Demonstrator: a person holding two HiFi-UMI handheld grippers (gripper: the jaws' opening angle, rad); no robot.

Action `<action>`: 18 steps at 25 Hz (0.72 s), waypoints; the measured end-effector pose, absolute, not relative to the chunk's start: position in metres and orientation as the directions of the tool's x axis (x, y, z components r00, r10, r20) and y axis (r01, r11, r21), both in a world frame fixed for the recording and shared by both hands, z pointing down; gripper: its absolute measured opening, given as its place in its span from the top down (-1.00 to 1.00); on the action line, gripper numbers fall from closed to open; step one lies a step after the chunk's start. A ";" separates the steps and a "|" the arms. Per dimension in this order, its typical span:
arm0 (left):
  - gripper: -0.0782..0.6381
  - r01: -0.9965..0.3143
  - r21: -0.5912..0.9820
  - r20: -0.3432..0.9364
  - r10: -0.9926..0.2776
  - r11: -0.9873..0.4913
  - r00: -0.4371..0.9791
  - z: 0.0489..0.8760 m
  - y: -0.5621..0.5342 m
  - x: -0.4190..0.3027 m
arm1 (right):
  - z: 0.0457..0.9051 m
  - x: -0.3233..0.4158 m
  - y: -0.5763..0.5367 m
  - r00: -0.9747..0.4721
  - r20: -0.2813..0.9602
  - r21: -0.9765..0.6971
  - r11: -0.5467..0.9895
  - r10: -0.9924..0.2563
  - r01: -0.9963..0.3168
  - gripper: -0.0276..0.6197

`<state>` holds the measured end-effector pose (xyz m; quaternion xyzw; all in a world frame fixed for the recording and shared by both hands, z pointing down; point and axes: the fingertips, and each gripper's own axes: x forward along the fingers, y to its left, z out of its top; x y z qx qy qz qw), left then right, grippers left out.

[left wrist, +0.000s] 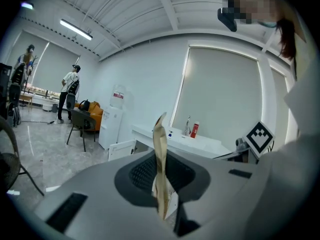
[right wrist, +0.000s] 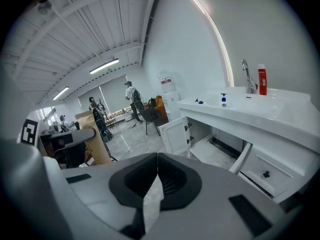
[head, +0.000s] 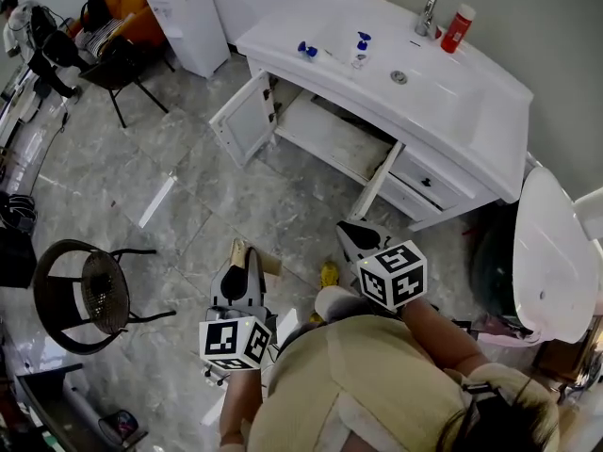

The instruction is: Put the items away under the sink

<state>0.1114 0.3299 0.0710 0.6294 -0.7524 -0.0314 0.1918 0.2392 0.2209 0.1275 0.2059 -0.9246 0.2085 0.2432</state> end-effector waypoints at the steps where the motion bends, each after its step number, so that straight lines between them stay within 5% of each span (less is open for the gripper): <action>1: 0.61 -0.937 0.284 0.252 -0.958 0.205 -0.134 0.071 0.324 0.110 | 0.127 0.237 0.215 -0.799 0.533 -0.288 0.829 -0.276 -0.479 0.83; 18: 0.61 -0.944 0.260 0.265 -0.955 0.206 -0.135 0.073 0.234 0.095 | 0.140 0.211 0.140 -0.825 0.521 -0.333 0.838 -0.218 -0.432 0.83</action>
